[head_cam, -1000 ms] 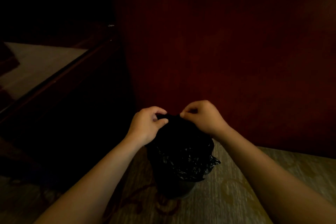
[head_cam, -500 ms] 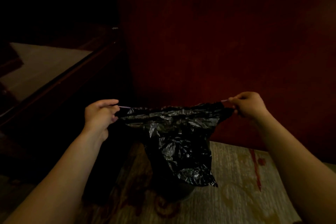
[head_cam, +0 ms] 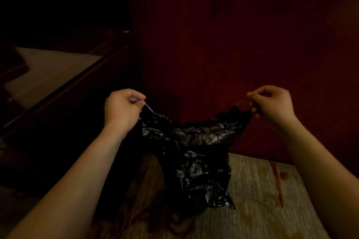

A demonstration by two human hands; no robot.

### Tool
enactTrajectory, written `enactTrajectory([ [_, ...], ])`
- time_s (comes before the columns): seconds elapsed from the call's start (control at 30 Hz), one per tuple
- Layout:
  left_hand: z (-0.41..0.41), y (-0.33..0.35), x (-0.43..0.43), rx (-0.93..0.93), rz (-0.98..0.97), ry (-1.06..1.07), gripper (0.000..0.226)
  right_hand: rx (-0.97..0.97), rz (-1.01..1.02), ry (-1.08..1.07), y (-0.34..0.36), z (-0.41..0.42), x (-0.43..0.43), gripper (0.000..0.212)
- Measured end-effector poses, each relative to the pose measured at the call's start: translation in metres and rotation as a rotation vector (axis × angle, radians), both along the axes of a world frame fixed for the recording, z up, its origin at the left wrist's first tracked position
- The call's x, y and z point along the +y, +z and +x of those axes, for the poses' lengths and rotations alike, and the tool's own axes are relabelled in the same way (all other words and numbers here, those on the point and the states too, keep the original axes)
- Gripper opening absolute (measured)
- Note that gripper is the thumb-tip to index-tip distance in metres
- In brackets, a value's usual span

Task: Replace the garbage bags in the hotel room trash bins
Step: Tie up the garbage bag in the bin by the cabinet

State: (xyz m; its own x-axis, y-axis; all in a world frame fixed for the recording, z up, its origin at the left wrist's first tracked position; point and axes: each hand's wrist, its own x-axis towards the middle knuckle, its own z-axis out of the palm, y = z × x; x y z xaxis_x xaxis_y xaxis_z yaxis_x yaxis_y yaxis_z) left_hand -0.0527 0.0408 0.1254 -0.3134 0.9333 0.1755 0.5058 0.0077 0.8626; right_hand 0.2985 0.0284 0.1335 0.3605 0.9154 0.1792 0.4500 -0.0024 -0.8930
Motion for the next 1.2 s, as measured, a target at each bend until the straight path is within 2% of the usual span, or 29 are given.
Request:
enactTrajectory([
  [0.1,0.013,0.004,0.001,0.043,-0.041,-0.088,0.021,-0.054,-0.013,0.077,0.000,-0.017,0.004,0.016],
  [0.2,0.021,0.007,0.000,0.059,-0.010,-0.082,0.011,-0.176,-0.003,0.089,-0.004,-0.023,0.003,0.018],
  [0.37,0.032,0.013,-0.006,0.319,0.078,-0.127,0.019,-0.564,0.066,0.149,0.002,-0.032,-0.003,0.018],
  [0.47,0.037,0.017,-0.004,0.375,0.202,-0.110,0.019,-0.647,0.158,0.106,0.007,-0.037,-0.002,0.014],
  [0.57,0.047,0.016,-0.006,0.494,0.116,-0.200,0.019,-0.741,0.093,0.217,0.010,-0.045,-0.001,0.014],
  [0.67,0.047,0.024,0.000,0.407,0.187,-0.123,0.016,-0.640,0.206,0.118,0.016,-0.044,0.001,0.013],
  [0.7,0.048,0.027,0.000,0.432,0.204,-0.141,0.016,-0.646,0.219,0.123,0.018,-0.045,0.002,0.012],
  [0.77,0.051,0.030,-0.001,0.506,0.204,-0.212,0.015,-0.697,0.168,0.210,0.019,-0.051,0.004,0.012],
  [0.83,0.053,0.037,0.001,0.418,0.195,-0.181,0.014,-0.605,0.199,0.162,0.022,-0.053,0.006,0.013],
  [1.0,0.045,0.034,0.005,0.354,0.159,-0.146,0.013,-0.502,0.230,0.121,0.026,-0.055,0.006,0.013],
  [1.1,0.042,0.032,0.006,0.410,0.113,-0.180,0.013,-0.417,0.174,0.137,0.032,-0.053,0.006,0.012],
  [1.2,0.037,0.041,0.014,0.226,0.190,-0.107,0.010,-0.310,0.222,0.093,0.037,-0.051,0.008,0.012],
])
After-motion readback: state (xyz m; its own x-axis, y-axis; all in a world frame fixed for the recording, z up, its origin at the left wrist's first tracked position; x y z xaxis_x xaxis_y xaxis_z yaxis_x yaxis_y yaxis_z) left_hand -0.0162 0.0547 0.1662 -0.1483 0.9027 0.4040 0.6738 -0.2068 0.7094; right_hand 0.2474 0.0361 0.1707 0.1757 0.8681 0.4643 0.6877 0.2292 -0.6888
